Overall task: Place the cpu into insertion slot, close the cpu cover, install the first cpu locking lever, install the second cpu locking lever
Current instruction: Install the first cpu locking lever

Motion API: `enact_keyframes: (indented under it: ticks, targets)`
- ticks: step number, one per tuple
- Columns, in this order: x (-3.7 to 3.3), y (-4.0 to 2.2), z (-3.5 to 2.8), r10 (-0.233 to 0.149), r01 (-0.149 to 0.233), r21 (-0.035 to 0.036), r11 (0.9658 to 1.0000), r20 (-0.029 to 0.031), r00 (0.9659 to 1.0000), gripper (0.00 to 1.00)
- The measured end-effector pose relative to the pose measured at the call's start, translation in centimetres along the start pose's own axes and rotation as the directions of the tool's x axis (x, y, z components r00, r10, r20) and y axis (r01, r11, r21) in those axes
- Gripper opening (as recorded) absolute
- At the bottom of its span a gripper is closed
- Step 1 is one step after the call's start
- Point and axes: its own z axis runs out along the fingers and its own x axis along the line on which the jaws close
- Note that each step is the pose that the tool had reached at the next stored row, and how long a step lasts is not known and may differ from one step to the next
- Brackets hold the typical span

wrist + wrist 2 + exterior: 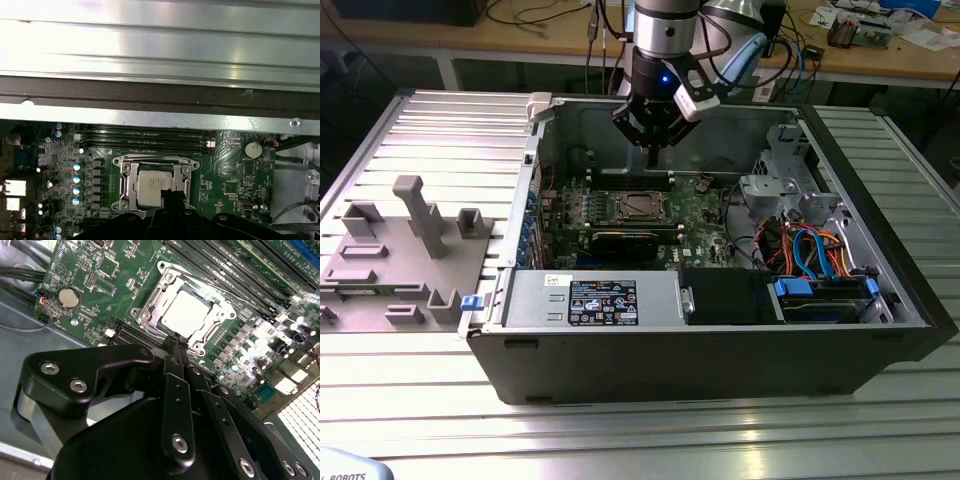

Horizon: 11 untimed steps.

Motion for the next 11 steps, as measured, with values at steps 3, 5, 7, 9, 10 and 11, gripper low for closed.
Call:
enact_keyframes:
  ticks: [3, 5, 7, 9, 10, 11]
  targets:
    - [0.0, 0.0, -0.02, 0.0, 0.0, -0.0004, 1.0, 0.0003, 1.0, 0.11]
    - [0.0, 0.0, -0.04, 0.0, 0.0, 0.0, 1.0, 0.0001, 1.0, 0.11]
    - [0.0, 0.0, -0.04, 0.0, 0.0, -0.0001, 1.0, 0.0001, 1.0, 0.11]
    - [0.0, 0.0, -0.05, 0.0, 0.0, 0.0, 1.0, 0.0, 1.0, 0.11]
    - [0.0, 0.0, -0.05, 0.0, 0.0, 0.0, 1.0, 0.0, 1.0, 0.11]
    - [0.0, 0.0, -0.05, 0.0, 0.0, -0.0001, 1.0, 0.0001, 1.0, 0.11]
